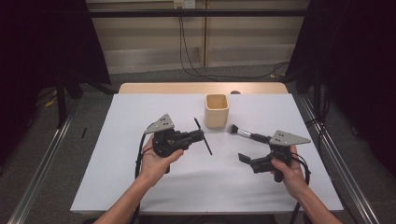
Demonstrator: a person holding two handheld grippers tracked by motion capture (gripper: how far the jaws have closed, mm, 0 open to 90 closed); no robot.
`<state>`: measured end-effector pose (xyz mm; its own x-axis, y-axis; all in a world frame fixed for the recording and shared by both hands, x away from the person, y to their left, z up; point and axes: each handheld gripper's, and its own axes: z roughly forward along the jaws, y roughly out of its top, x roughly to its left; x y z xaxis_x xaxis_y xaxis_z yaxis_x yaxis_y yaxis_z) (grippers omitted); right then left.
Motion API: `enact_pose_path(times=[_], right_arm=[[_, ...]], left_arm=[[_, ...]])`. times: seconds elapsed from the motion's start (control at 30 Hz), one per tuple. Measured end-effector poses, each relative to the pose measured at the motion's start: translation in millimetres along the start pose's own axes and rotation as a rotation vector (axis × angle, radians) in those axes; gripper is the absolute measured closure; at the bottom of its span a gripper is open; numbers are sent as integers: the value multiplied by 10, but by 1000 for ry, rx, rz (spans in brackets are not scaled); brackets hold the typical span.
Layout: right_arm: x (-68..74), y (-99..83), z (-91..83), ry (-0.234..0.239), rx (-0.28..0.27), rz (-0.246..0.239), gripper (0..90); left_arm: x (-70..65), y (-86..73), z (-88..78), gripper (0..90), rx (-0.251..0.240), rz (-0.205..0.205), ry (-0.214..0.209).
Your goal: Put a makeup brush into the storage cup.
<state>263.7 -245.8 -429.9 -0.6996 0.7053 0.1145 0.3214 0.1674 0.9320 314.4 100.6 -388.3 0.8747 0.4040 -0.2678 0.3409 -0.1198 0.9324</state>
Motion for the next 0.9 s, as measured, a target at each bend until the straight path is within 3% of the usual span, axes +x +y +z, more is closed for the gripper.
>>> enact_pose_path(times=[0.5, 0.57, 0.77, 0.9], right_arm=[[-22, -189, -218, -109, -86, 28, 45], [-38, -233, -272, -140, -104, 29, 43], [-64, -318, -375, -195, -88, 42, 17], [-74, -348, -435, -197, -86, 67, 0]], left_arm=[[228, 80, -117, 858, 21, 4, 63], [252, 98, -129, 858, 15, 1, 70], [299, 153, -156, 858, 16, 6, 87], [344, 204, -169, 858, 23, 16, 102]])
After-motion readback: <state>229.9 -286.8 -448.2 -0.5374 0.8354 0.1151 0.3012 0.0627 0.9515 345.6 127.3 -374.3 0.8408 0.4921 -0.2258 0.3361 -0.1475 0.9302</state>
